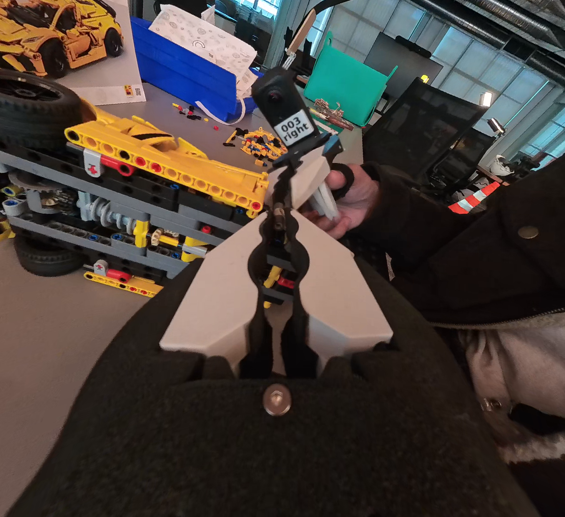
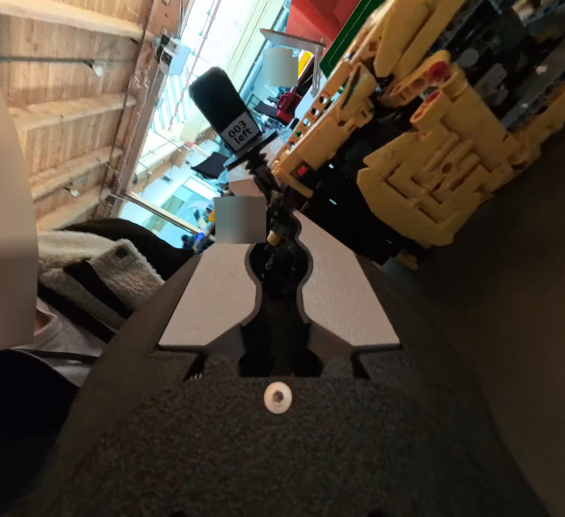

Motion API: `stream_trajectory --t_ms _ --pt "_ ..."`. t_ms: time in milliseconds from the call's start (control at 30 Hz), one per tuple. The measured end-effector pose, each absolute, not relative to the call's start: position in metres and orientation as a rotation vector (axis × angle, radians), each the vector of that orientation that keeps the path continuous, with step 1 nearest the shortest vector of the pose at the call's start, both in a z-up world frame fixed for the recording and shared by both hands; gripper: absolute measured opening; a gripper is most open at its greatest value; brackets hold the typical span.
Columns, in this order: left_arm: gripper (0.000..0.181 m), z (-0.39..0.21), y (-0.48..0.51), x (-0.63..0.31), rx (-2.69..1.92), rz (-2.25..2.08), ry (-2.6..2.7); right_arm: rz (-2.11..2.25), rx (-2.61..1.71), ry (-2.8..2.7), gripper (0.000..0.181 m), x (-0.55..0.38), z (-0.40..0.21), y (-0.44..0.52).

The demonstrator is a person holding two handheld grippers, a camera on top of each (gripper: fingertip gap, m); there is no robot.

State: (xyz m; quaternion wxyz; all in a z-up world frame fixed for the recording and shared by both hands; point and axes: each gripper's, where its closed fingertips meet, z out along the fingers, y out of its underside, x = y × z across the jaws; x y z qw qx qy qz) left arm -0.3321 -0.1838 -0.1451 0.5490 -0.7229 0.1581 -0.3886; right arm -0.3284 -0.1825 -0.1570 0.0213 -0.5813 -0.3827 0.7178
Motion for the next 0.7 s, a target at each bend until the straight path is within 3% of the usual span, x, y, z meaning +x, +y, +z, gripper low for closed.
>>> stream_trajectory --t_ms 133,200,367,700 --pt "0.005 -0.1441 -0.1837 -0.3336 -1.704 -0.934 0.359 2.393 -1.924 -1.010 0.008 -0.3318 -0.1518 -0.1833" --pt "0.005 -0.1435 -0.1837 -0.3341 -1.699 -0.944 0.352 2.402 -1.945 -0.998 0.017 -0.3318 -0.1474 -0.1850" --pt "0.005 -0.1444 -0.1829 -0.3322 -1.697 -0.955 0.346 2.243 -1.989 -1.090 0.006 -0.3340 -0.1543 -0.1861" --pt "0.010 -0.1464 -0.1857 -0.3309 -1.726 -1.247 0.203 2.185 -1.821 -1.173 0.006 -0.3318 -0.1532 -0.1839"
